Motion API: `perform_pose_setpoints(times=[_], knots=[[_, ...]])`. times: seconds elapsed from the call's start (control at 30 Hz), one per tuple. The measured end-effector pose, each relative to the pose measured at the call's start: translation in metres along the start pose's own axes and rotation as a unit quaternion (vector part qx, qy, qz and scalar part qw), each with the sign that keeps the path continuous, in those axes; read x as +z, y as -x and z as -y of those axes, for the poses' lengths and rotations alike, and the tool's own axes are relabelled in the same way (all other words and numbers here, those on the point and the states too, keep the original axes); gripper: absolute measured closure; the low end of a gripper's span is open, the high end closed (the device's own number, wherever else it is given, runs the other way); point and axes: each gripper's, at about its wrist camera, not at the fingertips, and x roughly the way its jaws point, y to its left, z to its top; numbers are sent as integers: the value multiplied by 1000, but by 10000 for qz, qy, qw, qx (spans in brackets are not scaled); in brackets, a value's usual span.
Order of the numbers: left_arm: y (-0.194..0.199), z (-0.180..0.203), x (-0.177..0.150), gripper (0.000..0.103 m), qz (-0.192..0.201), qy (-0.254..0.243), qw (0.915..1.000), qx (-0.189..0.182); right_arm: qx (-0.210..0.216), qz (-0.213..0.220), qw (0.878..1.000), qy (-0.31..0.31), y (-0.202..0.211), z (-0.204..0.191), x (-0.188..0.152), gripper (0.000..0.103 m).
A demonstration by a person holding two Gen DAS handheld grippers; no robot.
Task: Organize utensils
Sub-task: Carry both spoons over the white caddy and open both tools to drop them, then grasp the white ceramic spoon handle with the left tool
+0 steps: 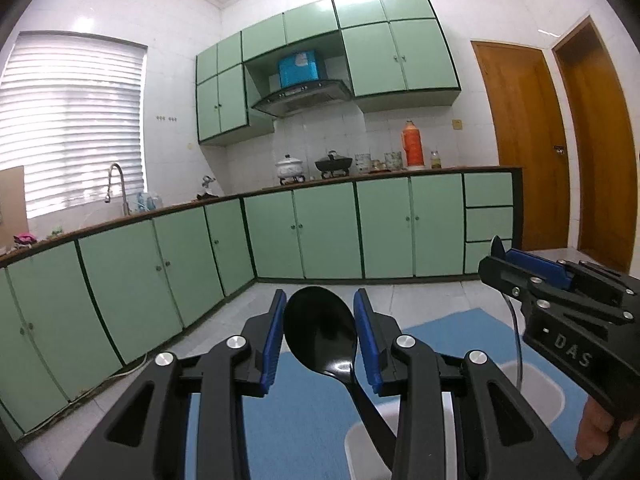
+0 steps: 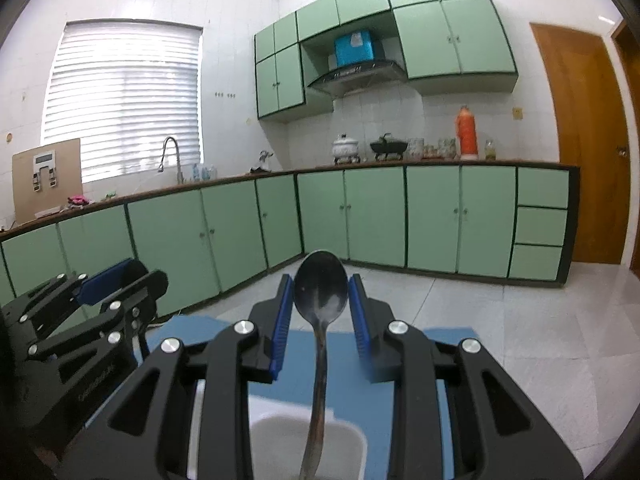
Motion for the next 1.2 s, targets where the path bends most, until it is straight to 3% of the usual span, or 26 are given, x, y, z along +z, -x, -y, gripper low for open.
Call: perform_pose_setpoints(times=[0.33,0.57,0.7,1.0,1.07,1.13,1.2], knots=[[-3,-1,-25,68,-294,8,9994,-199,266,-485,9985,-42,8,-2,-27,75],[4,-4,-37,55,-415,143,9987,-267,342,-563,9978,-97,17,-4,-34,71],[15,-9,-41,48,-400,240,9985,-270,333,-458,9982,-188,30,0,-35,58],[57,-36,-31,27,-488,472,9976,-100,75,-242,9988,-410,76,19,-22,43],[70,-42,-34,24,-722,565,9957,-116,-162,-347,9987,-340,90,22,-25,39],[82,-45,-43,23,-1120,571,9921,-23,-437,-509,9974,-252,101,22,-32,23],[91,-46,-55,20,-1448,649,9873,-14,-610,-712,9954,-212,112,23,-44,17]])
